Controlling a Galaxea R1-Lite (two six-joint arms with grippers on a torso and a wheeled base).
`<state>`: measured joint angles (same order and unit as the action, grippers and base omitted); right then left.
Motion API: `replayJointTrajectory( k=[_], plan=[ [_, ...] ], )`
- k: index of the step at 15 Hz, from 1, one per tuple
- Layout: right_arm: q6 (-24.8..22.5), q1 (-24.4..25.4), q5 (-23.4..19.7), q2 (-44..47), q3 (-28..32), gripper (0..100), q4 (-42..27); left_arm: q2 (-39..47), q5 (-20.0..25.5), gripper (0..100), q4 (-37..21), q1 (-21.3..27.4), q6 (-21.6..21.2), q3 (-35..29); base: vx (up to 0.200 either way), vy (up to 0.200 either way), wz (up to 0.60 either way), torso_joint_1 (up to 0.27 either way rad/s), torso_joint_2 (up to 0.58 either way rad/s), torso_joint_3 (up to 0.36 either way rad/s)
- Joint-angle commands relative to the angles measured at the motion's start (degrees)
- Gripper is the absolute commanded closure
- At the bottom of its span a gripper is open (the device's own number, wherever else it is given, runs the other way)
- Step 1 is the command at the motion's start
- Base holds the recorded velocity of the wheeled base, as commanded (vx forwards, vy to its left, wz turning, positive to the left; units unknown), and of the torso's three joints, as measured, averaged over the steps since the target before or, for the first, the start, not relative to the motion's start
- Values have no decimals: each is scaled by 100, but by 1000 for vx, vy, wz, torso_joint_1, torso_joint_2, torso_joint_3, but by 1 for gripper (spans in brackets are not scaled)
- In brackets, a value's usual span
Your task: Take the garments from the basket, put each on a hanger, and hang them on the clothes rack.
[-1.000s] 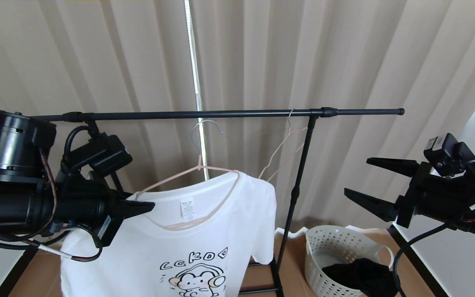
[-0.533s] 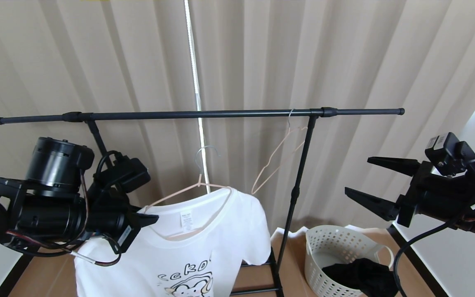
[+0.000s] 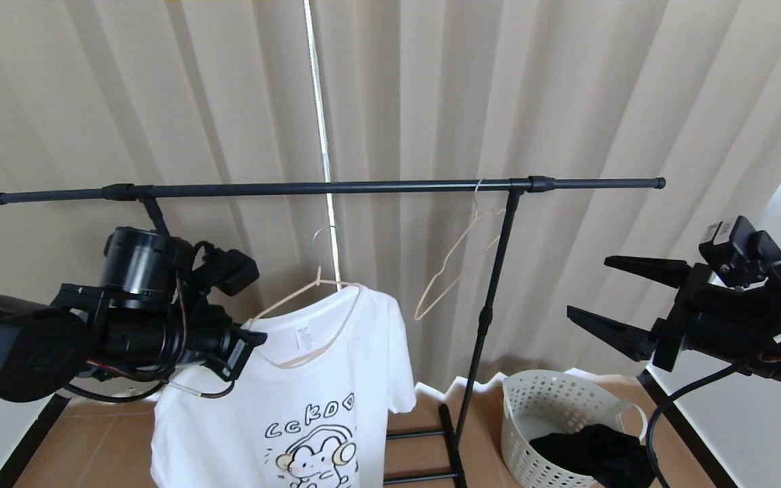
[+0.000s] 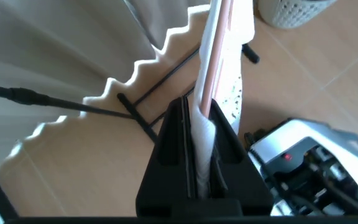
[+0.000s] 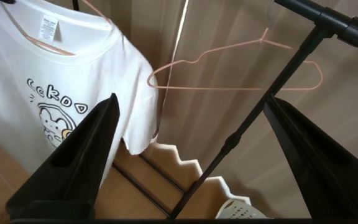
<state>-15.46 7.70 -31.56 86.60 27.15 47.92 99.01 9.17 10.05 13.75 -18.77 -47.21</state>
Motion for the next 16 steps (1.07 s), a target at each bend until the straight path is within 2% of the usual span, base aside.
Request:
replayJointTrajectory(
  k=[1,2,3,5,7,8,12,16],
  plan=[
    [-10,3,1,6,1,0,-2,364,-82,100,24,14,357,-359,0,0,0,0,0,0],
    [-10,3,1,23,10,0,7,575,-293,100,33,31,796,-640,0,0,0,0,0,0],
    [-1,3,1,15,-8,0,7,707,-337,100,41,31,998,-798,0,0,0,0,0,0],
    [-1,-6,1,32,1,0,7,971,-398,100,41,22,1165,-1167,0,0,0,0,0,0],
    [-1,-6,1,23,1,0,7,1182,-600,100,33,22,1429,-1501,0,0,0,0,0,0],
    [-1,-6,1,32,10,0,7,1437,-838,100,33,40,1693,-1888,0,0,0,0,0,0],
    [-1,-15,1,50,1,0,15,1955,-978,100,15,75,1956,-2679,0,0,0,0,0,0],
    [-10,-23,1,76,1,0,15,2333,-987,100,-3,101,1983,-3180,0,0,0,0,0,0]
  ],
)
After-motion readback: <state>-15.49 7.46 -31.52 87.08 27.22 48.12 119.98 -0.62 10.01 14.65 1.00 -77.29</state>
